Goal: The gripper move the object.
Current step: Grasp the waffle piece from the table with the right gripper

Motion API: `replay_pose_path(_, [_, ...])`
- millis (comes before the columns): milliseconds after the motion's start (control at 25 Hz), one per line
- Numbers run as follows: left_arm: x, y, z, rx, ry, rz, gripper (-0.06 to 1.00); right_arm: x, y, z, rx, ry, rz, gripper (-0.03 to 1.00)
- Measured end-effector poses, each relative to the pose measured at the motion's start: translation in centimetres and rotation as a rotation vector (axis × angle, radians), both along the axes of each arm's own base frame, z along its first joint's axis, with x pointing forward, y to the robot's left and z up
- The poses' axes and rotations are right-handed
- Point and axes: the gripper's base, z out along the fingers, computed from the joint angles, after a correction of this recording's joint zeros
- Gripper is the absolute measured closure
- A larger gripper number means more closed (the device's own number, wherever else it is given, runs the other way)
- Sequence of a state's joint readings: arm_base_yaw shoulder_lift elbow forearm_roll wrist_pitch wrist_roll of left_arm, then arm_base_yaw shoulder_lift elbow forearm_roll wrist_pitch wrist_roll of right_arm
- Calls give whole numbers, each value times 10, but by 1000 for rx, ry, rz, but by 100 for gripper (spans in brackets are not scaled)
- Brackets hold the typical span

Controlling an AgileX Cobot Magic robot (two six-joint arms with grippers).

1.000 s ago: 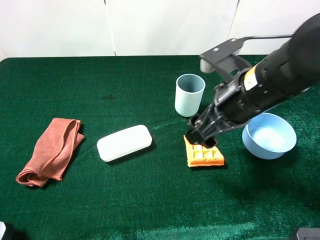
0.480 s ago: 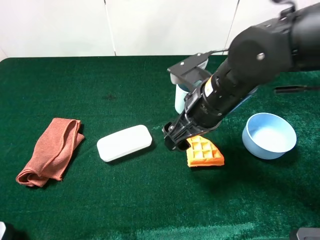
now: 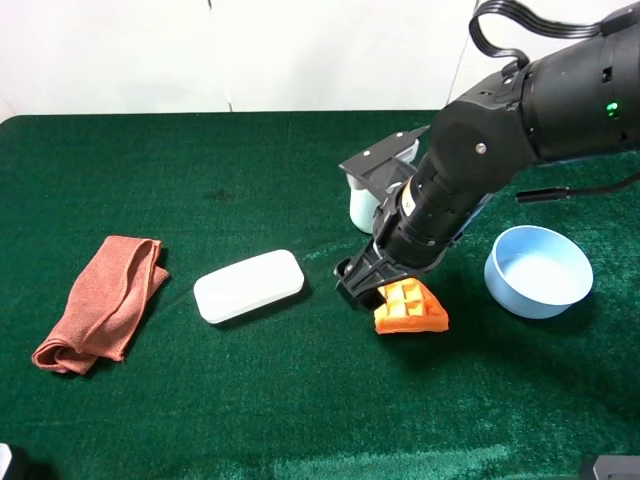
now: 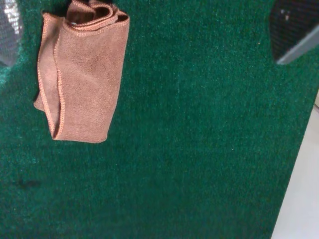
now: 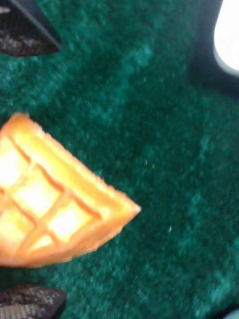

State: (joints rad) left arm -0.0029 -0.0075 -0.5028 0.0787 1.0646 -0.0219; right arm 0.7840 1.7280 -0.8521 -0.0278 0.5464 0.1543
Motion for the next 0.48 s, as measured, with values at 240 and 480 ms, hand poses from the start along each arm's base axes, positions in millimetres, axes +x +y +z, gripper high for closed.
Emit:
replay_pose_path(240, [0, 0, 0, 0, 0, 0, -5, 4, -5, 0, -21, -21, -47, 27])
replay_pose_path(480, [0, 0, 0, 0, 0, 0, -5, 7, -3, -7, -18, -18, -86, 27])
